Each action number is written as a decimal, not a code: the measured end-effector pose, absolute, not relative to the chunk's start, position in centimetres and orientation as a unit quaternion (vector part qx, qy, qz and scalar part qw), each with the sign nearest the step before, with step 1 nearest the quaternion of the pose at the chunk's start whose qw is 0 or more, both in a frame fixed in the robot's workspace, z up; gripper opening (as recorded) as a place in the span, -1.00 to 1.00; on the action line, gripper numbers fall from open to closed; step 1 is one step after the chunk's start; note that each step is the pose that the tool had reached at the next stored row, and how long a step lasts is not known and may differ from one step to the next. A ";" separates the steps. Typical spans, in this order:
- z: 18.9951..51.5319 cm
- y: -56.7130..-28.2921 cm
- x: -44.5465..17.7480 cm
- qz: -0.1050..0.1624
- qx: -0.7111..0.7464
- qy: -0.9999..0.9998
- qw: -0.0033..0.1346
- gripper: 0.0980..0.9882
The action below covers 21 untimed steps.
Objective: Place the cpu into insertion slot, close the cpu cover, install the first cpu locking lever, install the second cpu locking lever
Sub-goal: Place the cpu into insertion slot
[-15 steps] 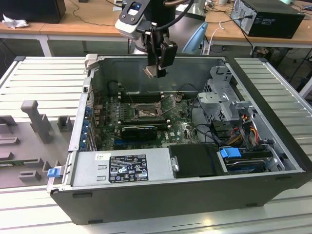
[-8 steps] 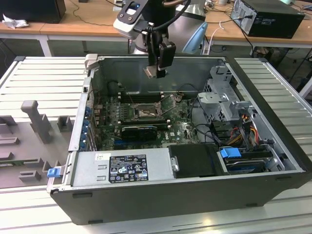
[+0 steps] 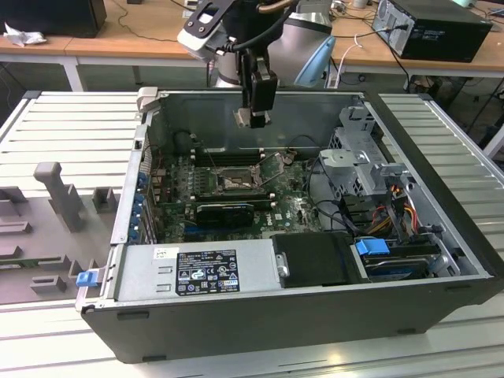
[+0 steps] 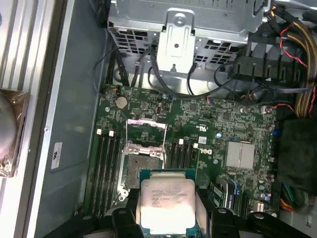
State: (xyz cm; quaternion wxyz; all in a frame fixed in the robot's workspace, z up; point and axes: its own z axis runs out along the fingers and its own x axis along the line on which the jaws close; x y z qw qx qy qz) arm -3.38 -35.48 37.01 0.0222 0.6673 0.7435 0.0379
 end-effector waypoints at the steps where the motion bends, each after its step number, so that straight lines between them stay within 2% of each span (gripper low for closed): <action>1: 37.0 -35.5 -3.4 0.038 0.670 0.741 0.022 -0.03; 21: 34.8 -35.5 -3.4 0.036 0.675 0.737 0.021 -0.03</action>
